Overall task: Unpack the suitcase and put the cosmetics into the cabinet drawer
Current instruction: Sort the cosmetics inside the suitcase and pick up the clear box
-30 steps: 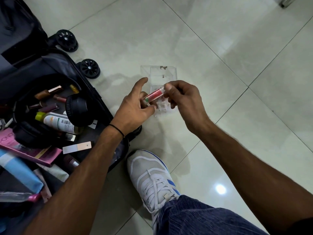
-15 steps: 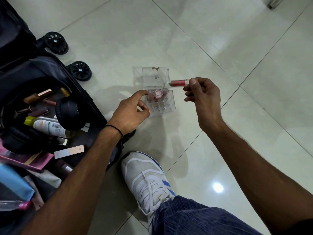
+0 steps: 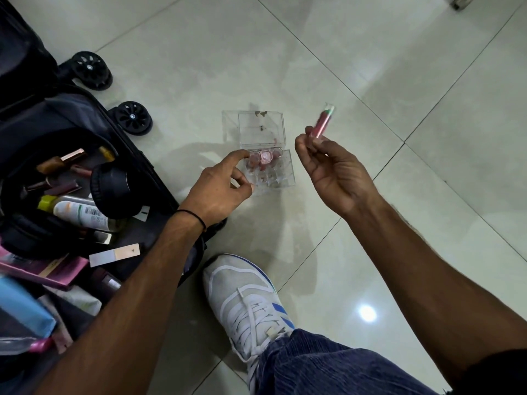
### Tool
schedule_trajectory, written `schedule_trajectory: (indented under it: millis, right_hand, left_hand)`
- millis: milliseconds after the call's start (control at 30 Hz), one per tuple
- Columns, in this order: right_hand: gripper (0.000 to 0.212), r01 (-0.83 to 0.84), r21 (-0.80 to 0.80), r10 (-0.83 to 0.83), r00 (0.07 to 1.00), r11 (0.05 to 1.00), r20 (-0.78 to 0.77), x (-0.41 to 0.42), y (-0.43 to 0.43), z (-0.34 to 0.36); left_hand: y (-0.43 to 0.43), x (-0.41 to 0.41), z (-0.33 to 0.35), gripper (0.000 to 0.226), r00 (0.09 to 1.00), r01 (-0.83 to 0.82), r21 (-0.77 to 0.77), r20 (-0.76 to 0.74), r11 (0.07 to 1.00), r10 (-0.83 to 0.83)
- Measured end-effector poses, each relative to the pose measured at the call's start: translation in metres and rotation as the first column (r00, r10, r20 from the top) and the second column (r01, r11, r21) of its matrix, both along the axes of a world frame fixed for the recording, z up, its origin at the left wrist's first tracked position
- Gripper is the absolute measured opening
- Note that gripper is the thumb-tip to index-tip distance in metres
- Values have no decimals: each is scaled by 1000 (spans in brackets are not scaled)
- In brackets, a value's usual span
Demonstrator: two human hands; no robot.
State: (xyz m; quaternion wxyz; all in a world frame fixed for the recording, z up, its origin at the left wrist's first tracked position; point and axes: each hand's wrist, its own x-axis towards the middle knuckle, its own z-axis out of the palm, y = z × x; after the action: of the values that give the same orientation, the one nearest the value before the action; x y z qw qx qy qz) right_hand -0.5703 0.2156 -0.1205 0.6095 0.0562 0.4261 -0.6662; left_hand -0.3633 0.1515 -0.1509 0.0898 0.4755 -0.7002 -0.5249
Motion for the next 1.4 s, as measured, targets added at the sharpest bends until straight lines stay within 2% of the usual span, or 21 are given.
schedule_trajectory:
  millis: [33,100,167,233,333,467,600,667,800,1100,1233,1400]
  right_hand:
    - [12,-16,18,17,998,1000,-58,-1,0,-2]
    - [10,-74,78,94,952,994,-290,-1,2,-5]
    - [15,-120,168,192,822,979,-536,0,4,-11]
    - [18,-99,241,243,678,965,-694,3,3,-16]
    - [21,-98,272,282,520,957,-806,8,3,-26]
    - [17,-144,350,373,198,926,-906,14,5,-38]
    - [12,-159,325,337,57,932,-940,16,5,-41]
    - [12,-157,324,334,36,933,-942,16,5,-43]
    - [16,-176,342,363,109,923,-925,15,4,-45]
    - [31,-193,368,398,149,910,-905,16,9,-40]
    - [44,-114,381,397,198,917,-896,16,14,-34]
    - [52,24,280,269,203,960,-941,32,22,-12]
  left_hand:
    - [0,0,0,57,1000,-2,0,-2,1000,2]
    - [1,0,0,56,1000,-4,4,-5,1000,4]
    - [1,0,0,56,1000,-3,4,-2,1000,3]
    - [1,0,0,56,1000,-2,-1,3,1000,2]
    - [1,0,1,56,1000,3,-11,7,1000,-3]
    - [1,1,-1,55,1000,3,-14,4,1000,-3]
    - [0,1,-3,56,1000,7,-29,12,1000,-7]
    - [0,0,-4,56,1000,2,-41,18,999,-1]
    - [0,-1,-4,56,1000,-5,-58,15,998,6]
    - [0,-1,-3,58,1000,-6,-58,10,998,6]
    - [0,-1,-3,56,1000,-11,-52,2,999,11]
    - [4,0,-1,50,997,-73,-100,-31,992,70]
